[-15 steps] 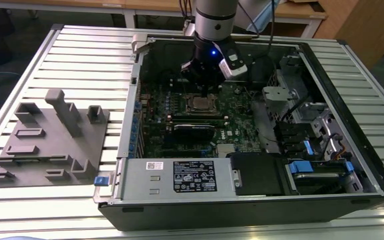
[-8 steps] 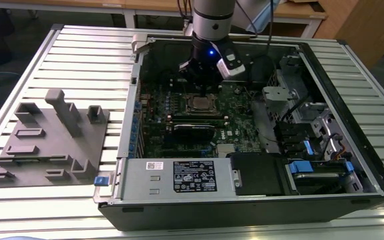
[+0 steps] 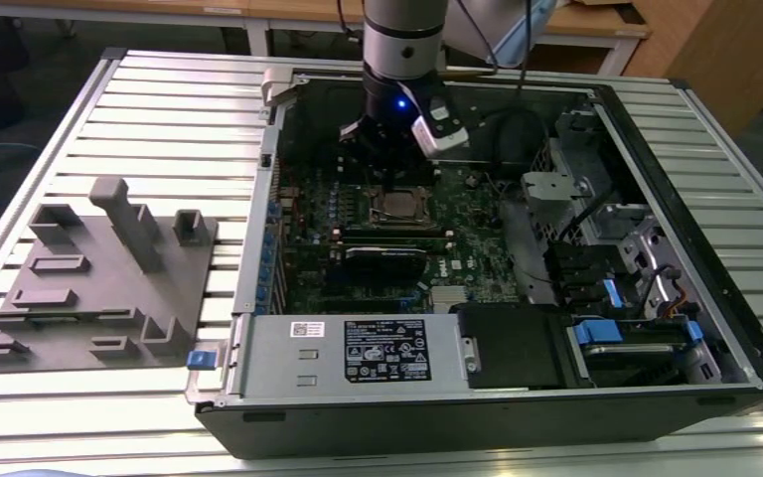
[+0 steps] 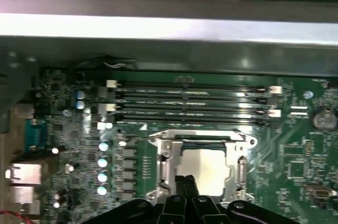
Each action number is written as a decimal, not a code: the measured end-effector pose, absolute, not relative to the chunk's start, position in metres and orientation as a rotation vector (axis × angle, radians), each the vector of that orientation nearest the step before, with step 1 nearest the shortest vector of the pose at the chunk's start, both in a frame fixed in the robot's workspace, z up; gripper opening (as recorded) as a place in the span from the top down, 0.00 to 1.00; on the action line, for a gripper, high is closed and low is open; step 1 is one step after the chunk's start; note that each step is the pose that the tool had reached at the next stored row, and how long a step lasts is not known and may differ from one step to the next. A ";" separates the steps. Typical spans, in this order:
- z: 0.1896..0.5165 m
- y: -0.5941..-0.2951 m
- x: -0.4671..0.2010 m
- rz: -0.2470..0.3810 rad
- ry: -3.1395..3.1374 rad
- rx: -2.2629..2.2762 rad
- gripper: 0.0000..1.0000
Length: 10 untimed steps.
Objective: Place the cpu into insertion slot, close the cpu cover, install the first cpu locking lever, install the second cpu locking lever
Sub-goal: 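Install the first cpu locking lever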
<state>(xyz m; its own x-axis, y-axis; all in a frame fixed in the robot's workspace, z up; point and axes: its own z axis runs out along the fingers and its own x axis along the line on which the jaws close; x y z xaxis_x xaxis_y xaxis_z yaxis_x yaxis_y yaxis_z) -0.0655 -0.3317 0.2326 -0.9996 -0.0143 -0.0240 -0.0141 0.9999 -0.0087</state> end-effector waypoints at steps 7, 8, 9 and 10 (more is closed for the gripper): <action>0.233 -0.332 -0.071 -0.013 3.117 -0.022 0.89; 0.233 -0.332 -0.071 -0.013 3.117 -0.022 0.89; 0.233 -0.332 -0.071 -0.013 3.117 -0.022 0.89; 0.233 -0.332 -0.071 -0.013 3.117 -0.022 0.89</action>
